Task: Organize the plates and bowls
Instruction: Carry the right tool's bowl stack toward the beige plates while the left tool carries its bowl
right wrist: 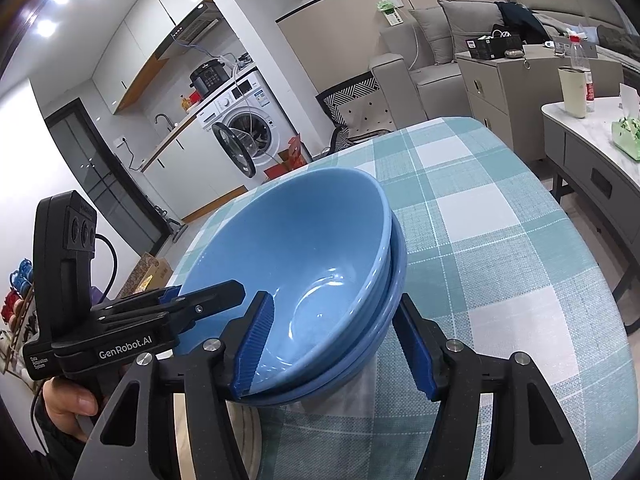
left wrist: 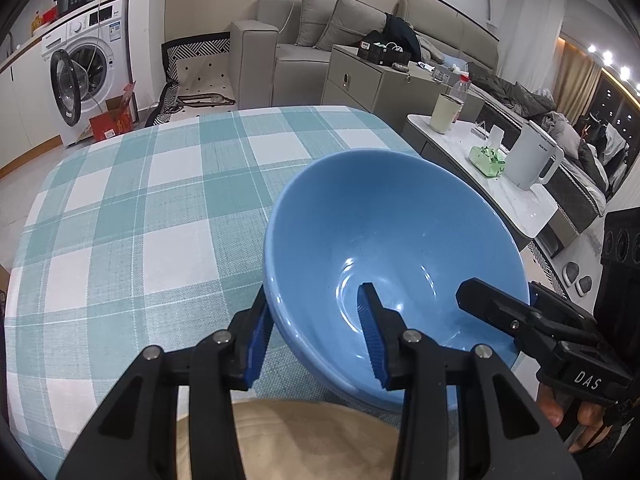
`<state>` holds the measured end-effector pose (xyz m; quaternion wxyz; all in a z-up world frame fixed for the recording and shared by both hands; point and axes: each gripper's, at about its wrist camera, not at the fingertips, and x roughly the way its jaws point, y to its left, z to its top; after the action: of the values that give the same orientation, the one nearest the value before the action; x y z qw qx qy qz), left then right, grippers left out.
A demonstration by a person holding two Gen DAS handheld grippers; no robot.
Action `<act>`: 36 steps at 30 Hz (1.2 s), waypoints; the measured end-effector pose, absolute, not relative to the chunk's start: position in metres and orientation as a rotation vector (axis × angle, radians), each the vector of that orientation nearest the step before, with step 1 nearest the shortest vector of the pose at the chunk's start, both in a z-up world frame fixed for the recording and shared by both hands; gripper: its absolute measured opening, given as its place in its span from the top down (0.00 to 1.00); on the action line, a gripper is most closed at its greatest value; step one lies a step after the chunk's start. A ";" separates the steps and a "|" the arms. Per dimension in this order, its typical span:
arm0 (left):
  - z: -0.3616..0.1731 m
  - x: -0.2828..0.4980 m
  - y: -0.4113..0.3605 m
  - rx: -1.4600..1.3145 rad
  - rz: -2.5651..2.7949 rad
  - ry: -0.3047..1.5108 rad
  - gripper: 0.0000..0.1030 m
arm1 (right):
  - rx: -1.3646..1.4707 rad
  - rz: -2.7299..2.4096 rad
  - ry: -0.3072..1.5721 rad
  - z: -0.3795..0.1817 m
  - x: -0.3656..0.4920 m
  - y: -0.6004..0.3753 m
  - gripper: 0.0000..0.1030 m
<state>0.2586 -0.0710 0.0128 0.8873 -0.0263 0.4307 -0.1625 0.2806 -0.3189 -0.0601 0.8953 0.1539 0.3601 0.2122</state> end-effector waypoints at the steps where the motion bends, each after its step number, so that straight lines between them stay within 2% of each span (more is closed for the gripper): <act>1: 0.013 0.258 -0.071 -0.055 -0.338 0.894 0.60 | 0.320 0.440 0.744 -0.060 0.280 -0.319 0.38; 36: 0.067 0.199 -0.038 -0.091 -0.331 0.779 0.60 | 0.246 0.462 0.663 -0.001 0.229 -0.293 0.39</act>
<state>0.1993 -0.0378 0.0672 0.9107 -0.0440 0.3780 -0.1607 0.2290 -0.2935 -0.0006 0.9121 0.1195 0.3217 0.2241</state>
